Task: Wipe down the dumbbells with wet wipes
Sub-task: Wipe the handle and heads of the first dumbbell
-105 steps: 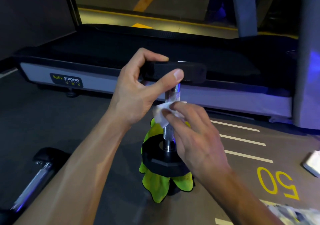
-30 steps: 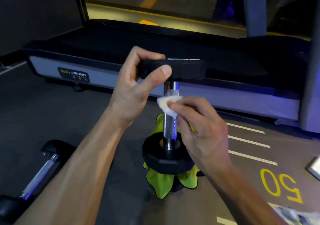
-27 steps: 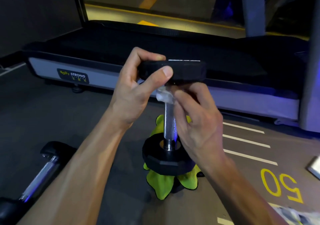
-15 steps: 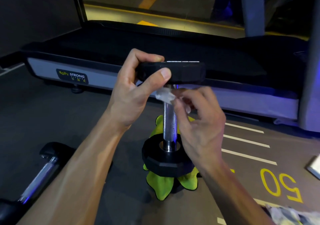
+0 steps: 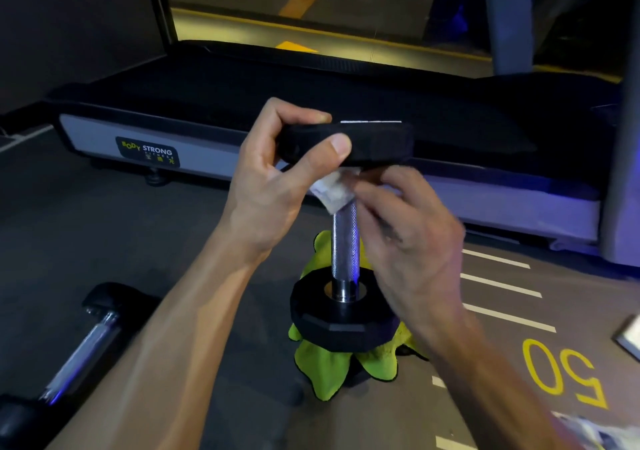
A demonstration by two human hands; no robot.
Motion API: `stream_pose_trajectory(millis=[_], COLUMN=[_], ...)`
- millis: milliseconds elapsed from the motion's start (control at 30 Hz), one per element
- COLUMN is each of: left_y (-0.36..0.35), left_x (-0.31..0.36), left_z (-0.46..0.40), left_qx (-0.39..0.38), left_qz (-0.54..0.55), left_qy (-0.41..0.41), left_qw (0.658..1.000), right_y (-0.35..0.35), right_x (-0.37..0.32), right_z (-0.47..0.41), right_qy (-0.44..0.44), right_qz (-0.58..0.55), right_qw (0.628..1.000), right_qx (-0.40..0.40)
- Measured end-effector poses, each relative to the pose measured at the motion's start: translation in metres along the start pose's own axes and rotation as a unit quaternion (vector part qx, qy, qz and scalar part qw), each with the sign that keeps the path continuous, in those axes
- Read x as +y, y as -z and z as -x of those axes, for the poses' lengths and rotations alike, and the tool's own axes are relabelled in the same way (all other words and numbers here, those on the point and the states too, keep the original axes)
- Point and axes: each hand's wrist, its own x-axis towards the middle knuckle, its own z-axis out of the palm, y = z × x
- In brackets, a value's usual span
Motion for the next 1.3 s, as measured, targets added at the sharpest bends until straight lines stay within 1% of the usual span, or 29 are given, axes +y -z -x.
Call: stream_pose_trajectory(millis=[67, 133, 267, 400, 500, 667, 800, 867, 900, 933, 967, 1033, 1067, 1133, 1200, 1233, 1300], left_y=[0.002, 0.005, 0.006, 0.008, 0.008, 0.005, 0.004, 0.004, 0.004, 0.005, 0.005, 0.006, 0.007, 0.009, 0.012, 0.014, 0.015], left_x=[0.001, 0.001, -0.001, 0.001, 0.002, 0.005, 0.003, 0.001, 0.001, 0.001, 0.0, -0.001, -0.001, 0.0, 0.003, 0.004, 0.005], left_z=[0.0, 0.0, 0.003, 0.002, 0.004, 0.006, 0.004, 0.004, 0.005, 0.005, 0.005, 0.006, 0.006, 0.008, 0.01, 0.01, 0.012], left_qx=[0.006, 0.01, 0.011, 0.012, 0.007, -0.006, -0.004, 0.002, 0.003, 0.003, 0.001, -0.01, -0.016, -0.025, -0.041, -0.056, -0.074], left_qz=[0.003, 0.001, 0.009, 0.007, 0.009, 0.021, 0.014, 0.012, 0.016, 0.023, 0.03, 0.041, 0.048, 0.072, 0.071, 0.056, 0.014], left_qy=[0.003, 0.005, -0.003, -0.001, -0.004, -0.007, -0.006, -0.006, -0.005, -0.002, 0.001, 0.007, 0.008, 0.021, 0.049, 0.061, 0.058], left_qw=[1.0, 1.0, 1.0, 1.0, 1.0, 1.0, 1.0, 1.0, 1.0, 1.0, 1.0, 0.999, 0.999, 0.997, 0.995, 0.995, 0.995], right_y=[-0.003, -0.001, -0.001, -0.002, 0.008, 0.006, 0.011, 0.014, 0.014, 0.013, 0.011, 0.007, 0.005, 0.002, -0.002, -0.004, -0.007], right_x=[-0.005, -0.005, -0.008, -0.015, -0.013, -0.018, -0.009, -0.006, -0.005, -0.004, -0.005, -0.007, -0.007, -0.004, -0.002, -0.002, -0.001], right_z=[0.018, 0.025, 0.008, 0.024, 0.03, 0.011, 0.032, 0.041, 0.041, 0.037, 0.031, 0.018, 0.014, 0.011, 0.012, 0.014, 0.014], right_qy=[-0.014, -0.009, -0.017, -0.053, -0.046, -0.055, -0.038, -0.044, -0.065, -0.106, -0.164, -0.271, -0.299, -0.324, -0.34, -0.345, -0.343], right_qz=[-0.02, -0.033, -0.053, -0.057, -0.049, -0.05, -0.041, -0.064, -0.089, -0.129, -0.186, -0.306, -0.34, -0.381, -0.412, -0.42, -0.429], right_qw=[0.999, 0.999, 0.998, 0.992, 0.992, 0.992, 0.992, 0.988, 0.985, 0.978, 0.961, 0.905, 0.883, 0.854, 0.825, 0.815, 0.812], right_qx=[-0.022, -0.032, -0.04, -0.101, -0.103, -0.105, -0.117, -0.132, -0.133, -0.129, -0.122, -0.119, -0.122, -0.145, -0.185, -0.2, -0.197])
